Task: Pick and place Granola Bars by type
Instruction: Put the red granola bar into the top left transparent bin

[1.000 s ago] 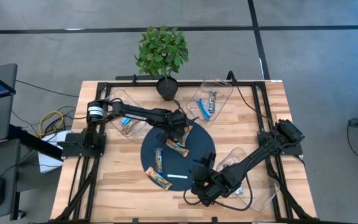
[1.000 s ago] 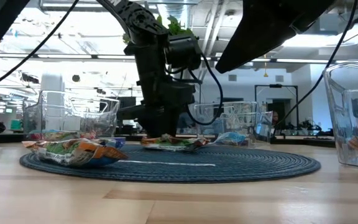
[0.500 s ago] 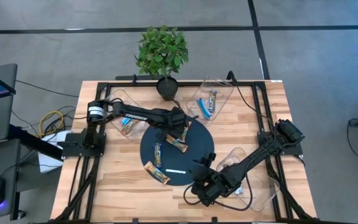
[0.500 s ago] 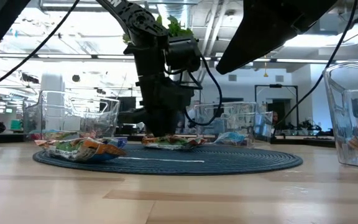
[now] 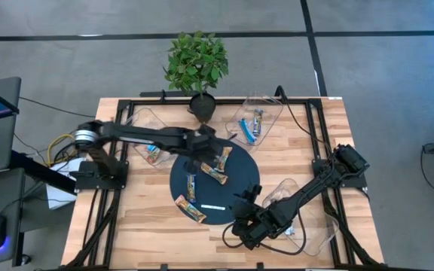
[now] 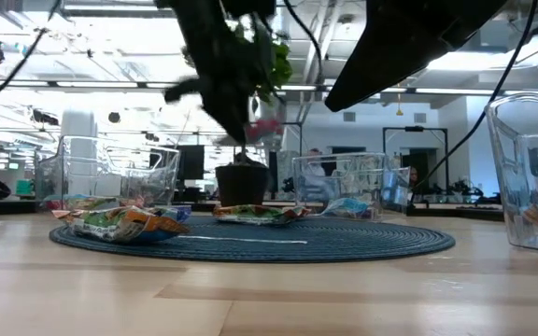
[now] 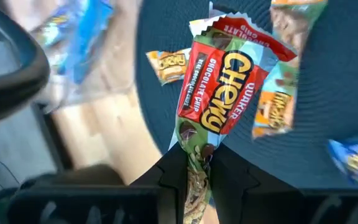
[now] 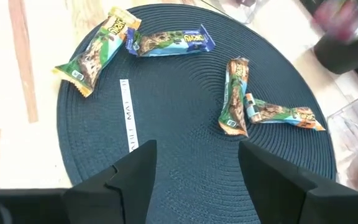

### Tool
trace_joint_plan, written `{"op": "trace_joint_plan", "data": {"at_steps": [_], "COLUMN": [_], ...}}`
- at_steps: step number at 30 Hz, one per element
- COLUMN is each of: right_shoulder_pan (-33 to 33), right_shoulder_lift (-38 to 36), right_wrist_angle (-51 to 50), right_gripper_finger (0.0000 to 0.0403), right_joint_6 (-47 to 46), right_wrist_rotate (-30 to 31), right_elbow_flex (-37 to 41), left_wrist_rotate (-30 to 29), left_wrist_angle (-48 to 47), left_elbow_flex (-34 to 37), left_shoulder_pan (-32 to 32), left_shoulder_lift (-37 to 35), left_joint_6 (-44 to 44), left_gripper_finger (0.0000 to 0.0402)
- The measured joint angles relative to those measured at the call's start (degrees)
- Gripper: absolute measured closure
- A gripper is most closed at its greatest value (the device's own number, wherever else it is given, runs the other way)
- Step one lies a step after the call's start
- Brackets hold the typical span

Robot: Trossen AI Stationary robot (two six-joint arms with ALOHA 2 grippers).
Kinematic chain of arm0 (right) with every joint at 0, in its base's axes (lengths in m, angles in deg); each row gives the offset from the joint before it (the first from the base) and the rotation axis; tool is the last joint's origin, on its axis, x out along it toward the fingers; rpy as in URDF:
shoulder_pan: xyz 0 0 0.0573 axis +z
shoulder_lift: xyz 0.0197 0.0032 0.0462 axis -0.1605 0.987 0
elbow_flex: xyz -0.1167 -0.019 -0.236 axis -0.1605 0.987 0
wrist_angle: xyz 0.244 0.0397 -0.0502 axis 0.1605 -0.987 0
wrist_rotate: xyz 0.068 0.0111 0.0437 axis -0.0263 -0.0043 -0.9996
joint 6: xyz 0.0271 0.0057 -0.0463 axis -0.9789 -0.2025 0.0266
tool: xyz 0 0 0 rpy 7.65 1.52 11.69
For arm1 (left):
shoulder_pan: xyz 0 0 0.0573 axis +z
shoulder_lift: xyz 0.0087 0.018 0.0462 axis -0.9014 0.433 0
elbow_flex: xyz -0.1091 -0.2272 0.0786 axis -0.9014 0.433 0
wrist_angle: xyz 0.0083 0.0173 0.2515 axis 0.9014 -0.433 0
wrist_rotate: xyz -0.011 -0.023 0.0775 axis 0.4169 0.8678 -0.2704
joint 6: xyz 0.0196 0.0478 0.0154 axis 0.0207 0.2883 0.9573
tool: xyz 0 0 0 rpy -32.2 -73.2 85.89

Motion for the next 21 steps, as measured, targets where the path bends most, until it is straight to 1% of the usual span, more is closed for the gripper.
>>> {"op": "trace_joint_plan", "data": {"at_steps": [4, 9, 10, 15, 21], "right_shoulder_pan": [0.0, 0.0, 0.0, 0.0, 0.0], "right_shoulder_lift": [0.0, 0.0, 0.0, 0.0, 0.0], "right_wrist_angle": [0.2, 0.4, 0.4, 0.9, 1.5], "right_gripper_finger": [0.0182, 0.0182, 0.0182, 0.0182, 0.0182], "right_joint_6": [0.0, 0.0, 0.0, 0.0, 0.0], "right_wrist_rotate": [-1.0, -1.0, -1.0, -1.0, -1.1], "right_elbow_flex": [0.0, 0.0, 0.0, 0.0, 0.0], "left_wrist_rotate": [-0.7, -6.1, -6.4, -6.4, -5.4], "left_wrist_angle": [-6.8, -16.7, -18.7, -26.4, -30.0], "left_elbow_flex": [0.0, 0.0, 0.0, 0.0, 0.1], "left_shoulder_pan": [-0.3, 0.5, 0.7, 2.3, 4.6], "left_shoulder_lift": [-8.4, -17.5, -18.9, -22.8, -22.9], "left_joint_6": [-5.1, -13.6, -15.4, -22.4, -24.5], "left_gripper_finger": [0.0354, 0.0354, 0.0354, 0.0354, 0.0354]}}
